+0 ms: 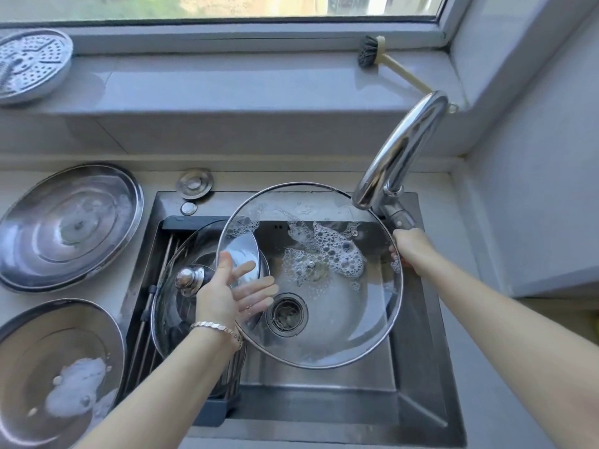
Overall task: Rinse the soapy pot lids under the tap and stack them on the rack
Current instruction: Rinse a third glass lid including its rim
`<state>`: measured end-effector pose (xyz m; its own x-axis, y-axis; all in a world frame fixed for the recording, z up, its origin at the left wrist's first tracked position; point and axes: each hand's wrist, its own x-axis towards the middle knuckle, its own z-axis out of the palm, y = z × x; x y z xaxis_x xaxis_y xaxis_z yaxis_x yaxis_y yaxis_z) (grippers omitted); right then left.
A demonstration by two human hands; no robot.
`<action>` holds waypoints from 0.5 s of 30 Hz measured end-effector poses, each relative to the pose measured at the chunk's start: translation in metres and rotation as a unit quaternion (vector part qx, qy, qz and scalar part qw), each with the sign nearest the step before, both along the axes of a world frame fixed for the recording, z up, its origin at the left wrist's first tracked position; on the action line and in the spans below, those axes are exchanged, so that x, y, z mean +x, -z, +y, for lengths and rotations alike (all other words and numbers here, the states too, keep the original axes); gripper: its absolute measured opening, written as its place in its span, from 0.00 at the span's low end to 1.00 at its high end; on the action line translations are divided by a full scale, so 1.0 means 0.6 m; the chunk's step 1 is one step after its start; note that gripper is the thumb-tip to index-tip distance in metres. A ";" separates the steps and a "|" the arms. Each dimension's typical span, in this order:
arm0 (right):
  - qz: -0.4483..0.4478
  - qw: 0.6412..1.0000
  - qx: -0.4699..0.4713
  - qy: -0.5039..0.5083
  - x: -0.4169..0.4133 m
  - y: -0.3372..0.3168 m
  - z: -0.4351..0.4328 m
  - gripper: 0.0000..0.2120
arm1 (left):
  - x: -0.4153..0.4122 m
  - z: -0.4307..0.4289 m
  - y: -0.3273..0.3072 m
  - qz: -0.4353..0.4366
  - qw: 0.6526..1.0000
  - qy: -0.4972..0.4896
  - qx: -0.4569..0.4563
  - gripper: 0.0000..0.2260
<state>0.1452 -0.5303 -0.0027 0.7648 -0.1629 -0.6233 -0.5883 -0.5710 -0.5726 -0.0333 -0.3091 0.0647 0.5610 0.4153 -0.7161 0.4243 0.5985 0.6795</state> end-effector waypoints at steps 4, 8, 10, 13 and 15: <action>0.011 0.999 -0.025 -0.036 0.000 -0.012 -0.002 0.16 | 0.001 -0.003 -0.002 0.001 1.000 -0.001 -0.009 0.21; -0.126 0.974 -0.173 -0.073 -0.022 -0.038 0.001 0.24 | -0.002 -0.003 -0.006 0.002 1.000 -0.002 -0.006 0.22; -0.295 0.926 -0.178 -0.156 -0.060 -0.055 0.017 0.25 | -0.005 -0.005 -0.009 0.001 1.000 -0.007 -0.003 0.22; -0.291 0.853 -0.172 -0.398 -0.134 -0.061 0.061 0.32 | -0.005 -0.014 -0.010 -0.001 1.000 -0.010 -0.010 0.21; -0.249 0.813 -0.131 -0.509 -0.182 -0.061 0.092 0.38 | -0.004 -0.023 -0.012 -0.001 1.000 -0.006 -0.006 0.21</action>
